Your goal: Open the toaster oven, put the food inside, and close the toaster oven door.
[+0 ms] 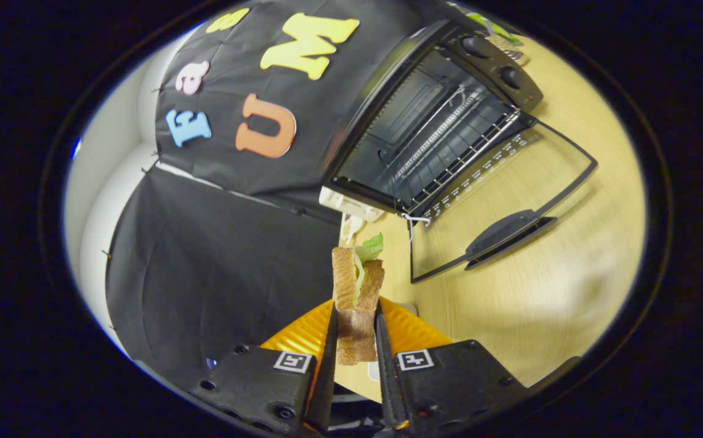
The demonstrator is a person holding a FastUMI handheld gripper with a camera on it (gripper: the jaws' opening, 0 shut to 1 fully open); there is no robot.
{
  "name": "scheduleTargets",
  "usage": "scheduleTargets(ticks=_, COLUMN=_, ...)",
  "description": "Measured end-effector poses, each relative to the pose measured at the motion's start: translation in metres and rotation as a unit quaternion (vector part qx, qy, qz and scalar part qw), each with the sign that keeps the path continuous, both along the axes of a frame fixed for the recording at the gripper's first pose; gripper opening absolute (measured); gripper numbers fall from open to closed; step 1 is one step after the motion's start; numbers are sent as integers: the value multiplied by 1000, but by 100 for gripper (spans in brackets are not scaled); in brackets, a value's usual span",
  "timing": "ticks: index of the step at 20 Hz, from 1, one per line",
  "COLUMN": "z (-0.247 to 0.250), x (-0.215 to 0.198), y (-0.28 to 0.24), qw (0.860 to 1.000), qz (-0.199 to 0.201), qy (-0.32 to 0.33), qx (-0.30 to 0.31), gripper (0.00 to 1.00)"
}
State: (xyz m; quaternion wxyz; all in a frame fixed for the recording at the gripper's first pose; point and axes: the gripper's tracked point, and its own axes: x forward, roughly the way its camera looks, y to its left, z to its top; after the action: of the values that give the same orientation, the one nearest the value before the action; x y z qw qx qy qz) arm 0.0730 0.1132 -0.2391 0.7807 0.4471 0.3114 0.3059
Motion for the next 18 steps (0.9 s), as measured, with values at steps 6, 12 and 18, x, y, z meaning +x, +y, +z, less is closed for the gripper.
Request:
scheduleTargets(ticks=6, z=12, x=42, y=-29, qw=981, qz=-151, qy=-56, qx=108, gripper=37)
scheduleTargets(ticks=12, z=8, x=88, y=-67, qw=946, qz=-284, qy=-70, qx=144, gripper=37)
scheduleTargets(ticks=18, z=0, x=159, y=-76, qw=932, qz=-327, qy=-39, qx=150, gripper=37)
